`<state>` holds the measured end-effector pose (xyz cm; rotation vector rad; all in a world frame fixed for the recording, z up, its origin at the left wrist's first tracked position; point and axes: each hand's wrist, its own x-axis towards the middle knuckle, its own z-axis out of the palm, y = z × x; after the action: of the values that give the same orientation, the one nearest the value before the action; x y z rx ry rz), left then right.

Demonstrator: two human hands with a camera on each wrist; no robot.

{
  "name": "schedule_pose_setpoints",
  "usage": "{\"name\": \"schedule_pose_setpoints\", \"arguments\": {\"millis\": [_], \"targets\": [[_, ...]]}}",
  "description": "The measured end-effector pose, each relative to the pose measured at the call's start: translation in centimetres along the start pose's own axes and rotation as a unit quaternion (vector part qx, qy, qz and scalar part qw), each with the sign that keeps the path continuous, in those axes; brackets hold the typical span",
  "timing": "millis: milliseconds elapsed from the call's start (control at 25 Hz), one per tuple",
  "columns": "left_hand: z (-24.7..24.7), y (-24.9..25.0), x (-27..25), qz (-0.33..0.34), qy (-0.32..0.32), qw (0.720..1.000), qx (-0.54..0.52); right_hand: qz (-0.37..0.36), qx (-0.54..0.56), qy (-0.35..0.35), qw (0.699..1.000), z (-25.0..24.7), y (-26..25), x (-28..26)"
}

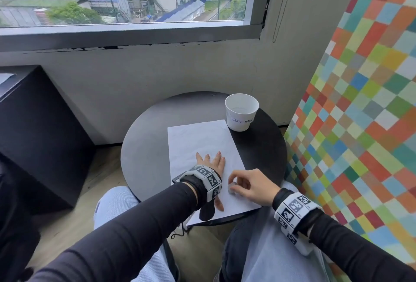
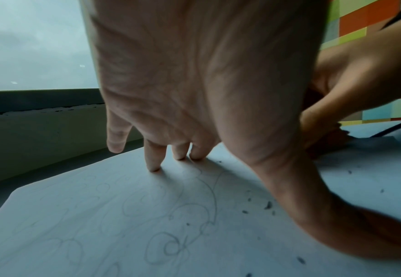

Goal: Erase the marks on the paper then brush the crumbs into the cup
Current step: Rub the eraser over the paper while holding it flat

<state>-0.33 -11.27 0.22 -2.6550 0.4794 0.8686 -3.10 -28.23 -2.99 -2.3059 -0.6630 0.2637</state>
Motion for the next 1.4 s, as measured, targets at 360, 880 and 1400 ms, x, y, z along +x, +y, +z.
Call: {"name": "schedule_pose_setpoints", "arguments": {"millis": [360, 880, 1400], "targets": [[0.0, 0.1, 0.0, 0.000, -0.002, 1.000, 0.001, 0.006, -0.009, 0.007, 1.000, -0.2, -0.2, 0.3], [0.1, 0.0, -0.2, 0.006, 0.002, 1.000, 0.005, -0.010, -0.002, -0.050, 0.999, -0.6, 0.0, -1.2], [0.0, 0.1, -0.4, 0.010, 0.003, 1.000, -0.003, 0.037, -0.017, 0.053, 0.998, -0.7, 0.8, 0.1]]}}
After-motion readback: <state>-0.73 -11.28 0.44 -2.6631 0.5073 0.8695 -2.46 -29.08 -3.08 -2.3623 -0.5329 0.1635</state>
